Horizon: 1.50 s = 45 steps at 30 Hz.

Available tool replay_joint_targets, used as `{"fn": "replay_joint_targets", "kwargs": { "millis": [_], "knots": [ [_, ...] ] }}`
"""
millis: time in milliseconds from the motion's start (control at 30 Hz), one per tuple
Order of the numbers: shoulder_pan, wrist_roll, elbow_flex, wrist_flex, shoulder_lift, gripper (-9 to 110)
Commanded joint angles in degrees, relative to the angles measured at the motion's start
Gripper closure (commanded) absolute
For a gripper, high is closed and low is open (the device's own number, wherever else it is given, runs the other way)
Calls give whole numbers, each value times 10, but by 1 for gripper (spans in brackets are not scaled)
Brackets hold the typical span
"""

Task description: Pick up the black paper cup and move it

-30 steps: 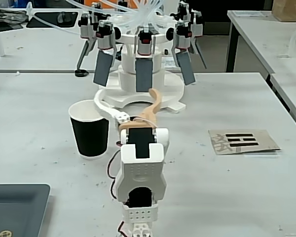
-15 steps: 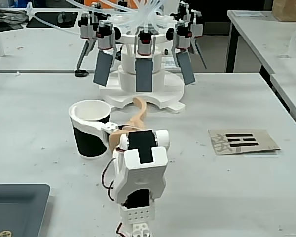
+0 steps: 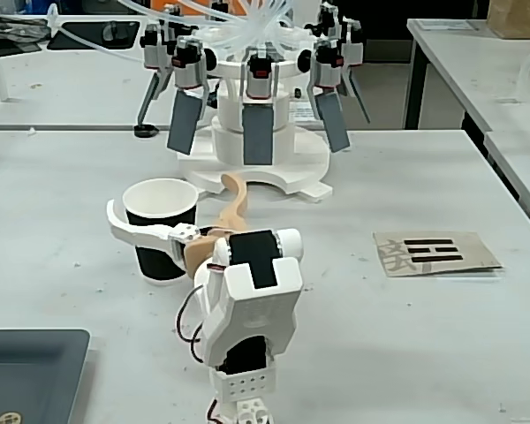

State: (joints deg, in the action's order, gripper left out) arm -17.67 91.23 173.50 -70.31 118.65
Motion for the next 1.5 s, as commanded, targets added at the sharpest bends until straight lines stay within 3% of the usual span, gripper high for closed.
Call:
{"fn": "replay_joint_targets", "kwargs": {
  "millis": [0,1467],
  "knots": [
    [-9,4,-27,-25,-13,55],
    [-34,-5,-370,-28,-389,57]
  ]
}}
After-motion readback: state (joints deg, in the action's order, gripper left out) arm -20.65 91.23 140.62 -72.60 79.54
